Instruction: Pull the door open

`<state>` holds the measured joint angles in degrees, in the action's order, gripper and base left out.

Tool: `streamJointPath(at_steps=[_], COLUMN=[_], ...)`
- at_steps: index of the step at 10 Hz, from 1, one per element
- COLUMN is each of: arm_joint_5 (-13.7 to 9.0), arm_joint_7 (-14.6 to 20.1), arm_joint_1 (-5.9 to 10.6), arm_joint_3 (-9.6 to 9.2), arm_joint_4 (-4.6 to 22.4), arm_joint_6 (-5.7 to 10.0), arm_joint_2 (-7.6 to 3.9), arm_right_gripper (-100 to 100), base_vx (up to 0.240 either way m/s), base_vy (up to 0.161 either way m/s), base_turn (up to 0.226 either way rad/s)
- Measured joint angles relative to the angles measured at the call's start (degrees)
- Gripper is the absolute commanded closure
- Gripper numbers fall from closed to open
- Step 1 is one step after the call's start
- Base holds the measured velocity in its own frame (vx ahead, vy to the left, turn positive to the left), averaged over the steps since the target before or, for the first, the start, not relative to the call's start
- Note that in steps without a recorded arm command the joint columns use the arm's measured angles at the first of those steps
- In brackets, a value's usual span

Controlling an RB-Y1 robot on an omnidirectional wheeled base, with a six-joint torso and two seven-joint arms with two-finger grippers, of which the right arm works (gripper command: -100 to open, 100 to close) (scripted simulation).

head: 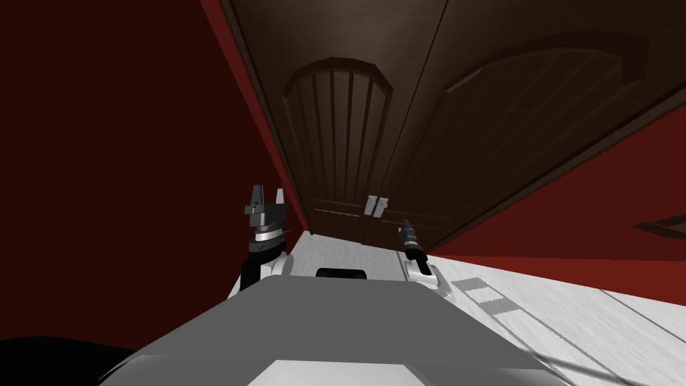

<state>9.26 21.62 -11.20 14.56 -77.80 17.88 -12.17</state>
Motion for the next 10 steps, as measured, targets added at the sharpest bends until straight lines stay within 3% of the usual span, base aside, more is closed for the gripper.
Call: streamJointPath(at_steps=[1, 2, 4, 7, 9, 10], arm_joint_5=[-0.2, -0.4, -0.5, -0.5, -0.1, -0.2], arm_joint_7=[-0.2, -0.1, -0.7, -0.8, -1.2, -1.0], arm_joint_1=[-0.13, -0.92, -0.56, 0.52, 1.96, 2.49], arm_joint_3=[1.08, 1.96, 3.05, 2.15, 0.78, -0.01], arm_joint_4=[0.9, 0.1, 1.5, 0.9, 0.7, 0.4], arm_joint_6=[-0.01, -1.01, -0.73, -0.84, -0.32, -0.27], arm_joint_2=[-0.65, -1.15, -1.14, -0.69, 0.64, 0.64], arm_right_gripper=[-100, -100, -100, -100, -100, -100], base_vx=[0.084, 0.170, 0.176, 0.196, 0.215, 0.098], base_vy=[-0.075, -0.074, -0.045, 0.037, 0.121, 0.060], base_turn=[-0.111, -0.048, 0.048, 0.127, 0.163, 0.023])
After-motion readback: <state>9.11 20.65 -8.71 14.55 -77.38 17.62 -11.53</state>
